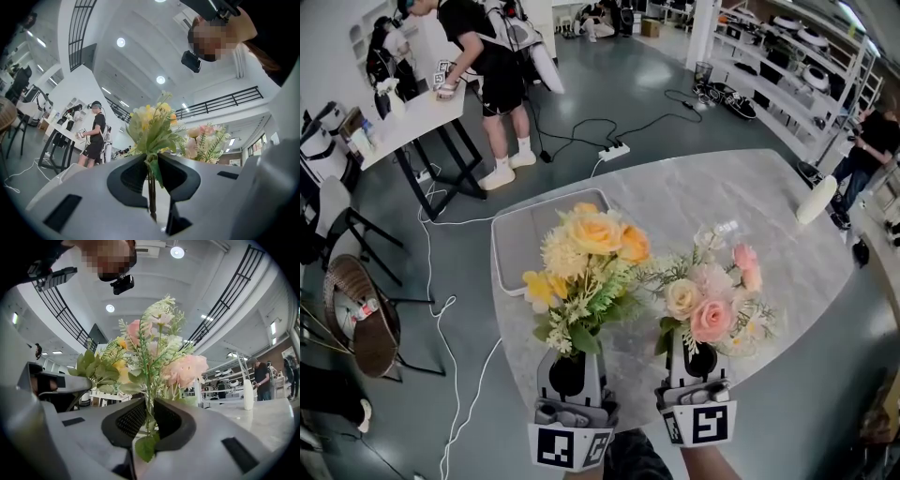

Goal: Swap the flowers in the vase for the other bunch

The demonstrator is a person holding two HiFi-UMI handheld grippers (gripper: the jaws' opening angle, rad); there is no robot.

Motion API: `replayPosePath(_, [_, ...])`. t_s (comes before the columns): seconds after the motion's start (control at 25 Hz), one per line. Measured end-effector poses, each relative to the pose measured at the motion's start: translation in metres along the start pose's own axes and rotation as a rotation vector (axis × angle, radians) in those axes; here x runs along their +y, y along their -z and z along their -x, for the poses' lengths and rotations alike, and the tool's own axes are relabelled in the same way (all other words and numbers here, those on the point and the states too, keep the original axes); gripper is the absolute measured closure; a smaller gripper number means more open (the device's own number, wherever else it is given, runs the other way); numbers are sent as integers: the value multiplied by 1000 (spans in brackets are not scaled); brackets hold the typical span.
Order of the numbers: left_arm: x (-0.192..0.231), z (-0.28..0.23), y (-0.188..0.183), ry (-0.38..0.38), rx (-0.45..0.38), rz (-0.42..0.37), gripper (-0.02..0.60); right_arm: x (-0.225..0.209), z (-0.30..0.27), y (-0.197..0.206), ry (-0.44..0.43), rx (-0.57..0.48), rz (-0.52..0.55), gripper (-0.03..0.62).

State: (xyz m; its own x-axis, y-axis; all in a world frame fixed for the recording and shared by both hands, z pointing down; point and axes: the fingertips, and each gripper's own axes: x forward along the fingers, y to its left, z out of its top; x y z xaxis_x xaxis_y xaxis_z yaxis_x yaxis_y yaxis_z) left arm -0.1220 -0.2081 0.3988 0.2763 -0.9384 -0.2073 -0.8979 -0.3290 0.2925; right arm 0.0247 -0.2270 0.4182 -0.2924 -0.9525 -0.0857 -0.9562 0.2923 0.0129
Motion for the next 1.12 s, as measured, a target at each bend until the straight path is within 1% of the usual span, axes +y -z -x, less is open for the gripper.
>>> replayPosePath(0.08, [-2, 2, -1, 3, -1, 0, 515, 2, 2, 4, -12, 25, 10, 544])
replayPosePath(0.16, [-3, 4, -4, 2, -3, 2, 515, 5, 4, 9, -21, 64, 19, 501])
replayPosePath(0.2, [-4, 5, -5, 1, -5, 3, 515, 5, 5, 12, -20, 80, 19, 496])
replayPosePath(0.4, [-3, 11, -10, 5, -9, 2, 514, 6, 13, 19, -5, 112, 14, 491])
replayPosePath(0.8, [-3, 16, -15, 10, -9, 2, 515, 7, 22, 20, 9, 132, 20, 490])
replayPosePath(1.0, [22, 33, -17, 13, -15, 2, 514, 29, 27, 32, 30, 138, 10, 490])
replayPosePath(1.12, [28, 37, -18, 7, -12, -2, 515, 31, 29, 33, 40, 138, 2, 490])
